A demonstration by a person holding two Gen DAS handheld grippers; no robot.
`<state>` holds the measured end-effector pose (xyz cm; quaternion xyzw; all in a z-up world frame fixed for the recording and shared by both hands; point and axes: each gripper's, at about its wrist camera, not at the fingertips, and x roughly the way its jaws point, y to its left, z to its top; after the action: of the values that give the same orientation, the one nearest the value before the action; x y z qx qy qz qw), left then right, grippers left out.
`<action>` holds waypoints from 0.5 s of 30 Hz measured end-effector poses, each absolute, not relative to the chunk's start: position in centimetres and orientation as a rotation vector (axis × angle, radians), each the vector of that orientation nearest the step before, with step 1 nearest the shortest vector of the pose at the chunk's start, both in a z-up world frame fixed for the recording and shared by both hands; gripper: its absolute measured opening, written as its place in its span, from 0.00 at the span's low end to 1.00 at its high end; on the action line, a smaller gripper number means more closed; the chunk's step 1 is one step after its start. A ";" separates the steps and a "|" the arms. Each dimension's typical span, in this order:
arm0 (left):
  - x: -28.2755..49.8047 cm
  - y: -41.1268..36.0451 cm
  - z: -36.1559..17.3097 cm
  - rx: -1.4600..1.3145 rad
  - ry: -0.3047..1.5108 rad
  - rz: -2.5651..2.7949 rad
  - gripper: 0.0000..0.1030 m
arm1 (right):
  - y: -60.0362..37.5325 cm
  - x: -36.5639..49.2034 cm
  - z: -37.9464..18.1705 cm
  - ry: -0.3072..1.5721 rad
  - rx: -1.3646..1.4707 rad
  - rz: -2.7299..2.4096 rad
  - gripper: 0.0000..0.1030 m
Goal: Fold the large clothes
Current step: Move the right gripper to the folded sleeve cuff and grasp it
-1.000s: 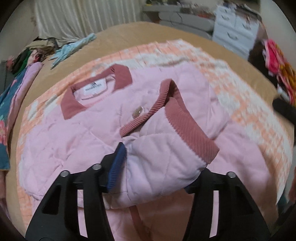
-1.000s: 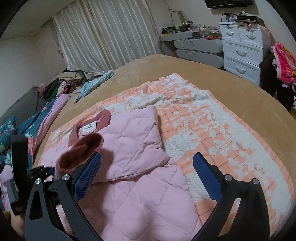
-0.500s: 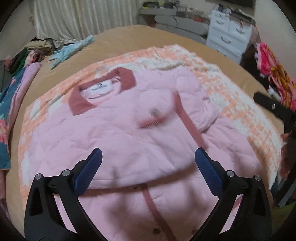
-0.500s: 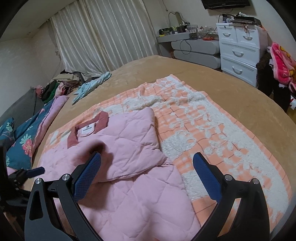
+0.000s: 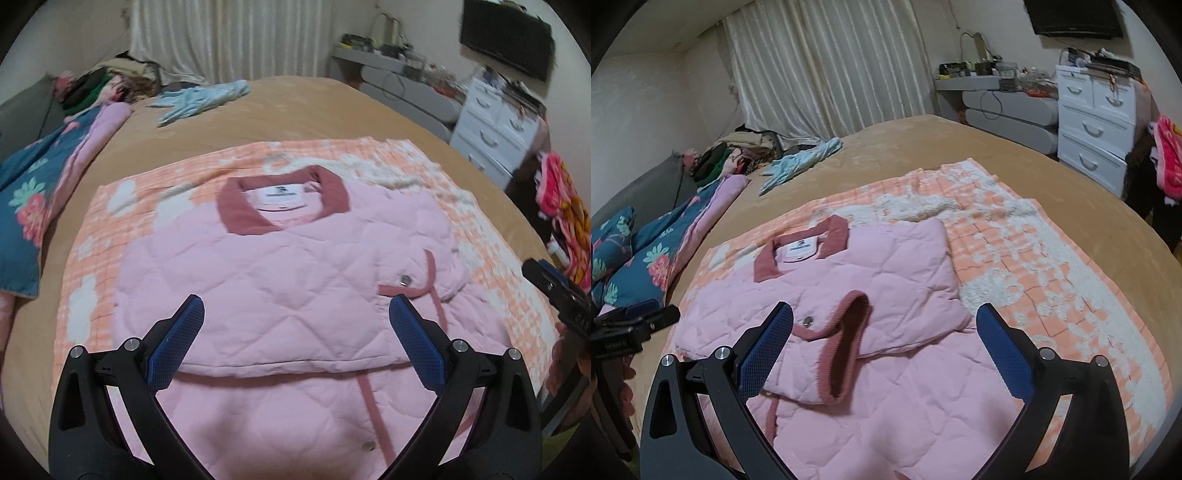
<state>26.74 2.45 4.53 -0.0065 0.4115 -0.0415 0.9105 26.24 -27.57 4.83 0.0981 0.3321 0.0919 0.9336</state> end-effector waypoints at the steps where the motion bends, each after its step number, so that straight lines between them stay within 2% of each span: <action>1: 26.6 3.0 4.5 -0.020 0.846 -0.075 0.91 | -27.2 26.1 5.0 0.678 0.197 0.194 0.96; 15: 25.3 10.1 2.3 -0.080 0.853 0.035 0.91 | -21.8 25.6 4.9 0.704 0.128 0.260 0.96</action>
<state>25.30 10.10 2.30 -0.0388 0.4138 0.0172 0.9094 25.62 -21.82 4.95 0.0624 0.3436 0.1270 0.9284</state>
